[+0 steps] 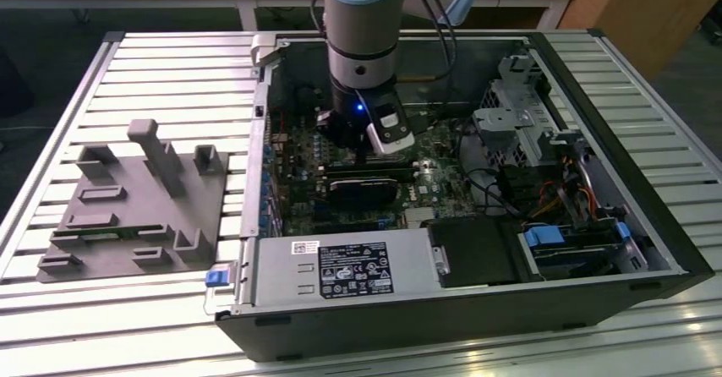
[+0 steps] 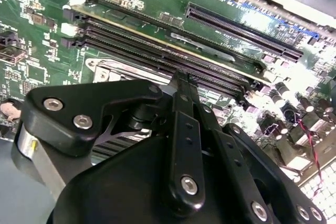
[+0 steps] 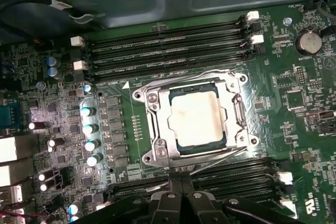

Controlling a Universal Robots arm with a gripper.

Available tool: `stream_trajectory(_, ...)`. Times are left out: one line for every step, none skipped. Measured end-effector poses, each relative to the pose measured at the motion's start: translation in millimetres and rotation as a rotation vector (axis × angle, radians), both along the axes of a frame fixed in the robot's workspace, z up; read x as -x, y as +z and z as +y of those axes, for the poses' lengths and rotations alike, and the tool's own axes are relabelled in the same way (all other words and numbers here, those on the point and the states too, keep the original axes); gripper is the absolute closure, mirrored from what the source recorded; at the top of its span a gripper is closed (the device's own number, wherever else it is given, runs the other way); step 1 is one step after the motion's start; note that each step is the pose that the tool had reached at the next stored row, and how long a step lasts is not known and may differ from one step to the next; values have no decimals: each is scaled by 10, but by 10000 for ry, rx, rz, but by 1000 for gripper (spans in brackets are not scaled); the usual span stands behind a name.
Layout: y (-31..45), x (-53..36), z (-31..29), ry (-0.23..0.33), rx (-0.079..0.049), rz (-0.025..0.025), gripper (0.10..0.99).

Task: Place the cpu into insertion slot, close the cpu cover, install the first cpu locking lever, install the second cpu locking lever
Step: 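Install the second cpu locking lever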

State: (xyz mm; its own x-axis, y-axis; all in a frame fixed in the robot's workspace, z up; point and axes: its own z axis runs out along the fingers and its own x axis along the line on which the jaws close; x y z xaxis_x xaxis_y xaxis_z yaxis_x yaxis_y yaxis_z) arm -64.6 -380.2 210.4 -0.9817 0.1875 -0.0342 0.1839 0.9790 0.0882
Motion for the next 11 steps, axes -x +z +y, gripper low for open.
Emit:
stream_trajectory(-5,6,-13,1,-50,1,980)
stream_trajectory(-11,13,-26,0,-105,0,980)
stream_trajectory(-15,19,-37,1,-163,1,980)
stream_trajectory(-19,25,-49,0,-239,1,980)
stream_trajectory(-23,32,-60,1,-327,0,980)
stream_trajectory(-26,38,-71,1,-424,-1,980)
stream_trajectory(-28,44,-82,1,-536,0,980)
stream_trajectory(-32,49,-90,0,-632,0,980)
stream_trajectory(-35,57,-96,0,-716,0,980)
stream_trajectory(-39,66,-99,-1,-780,1,980)
stream_trajectory(-44,76,-101,0,-828,0,980)
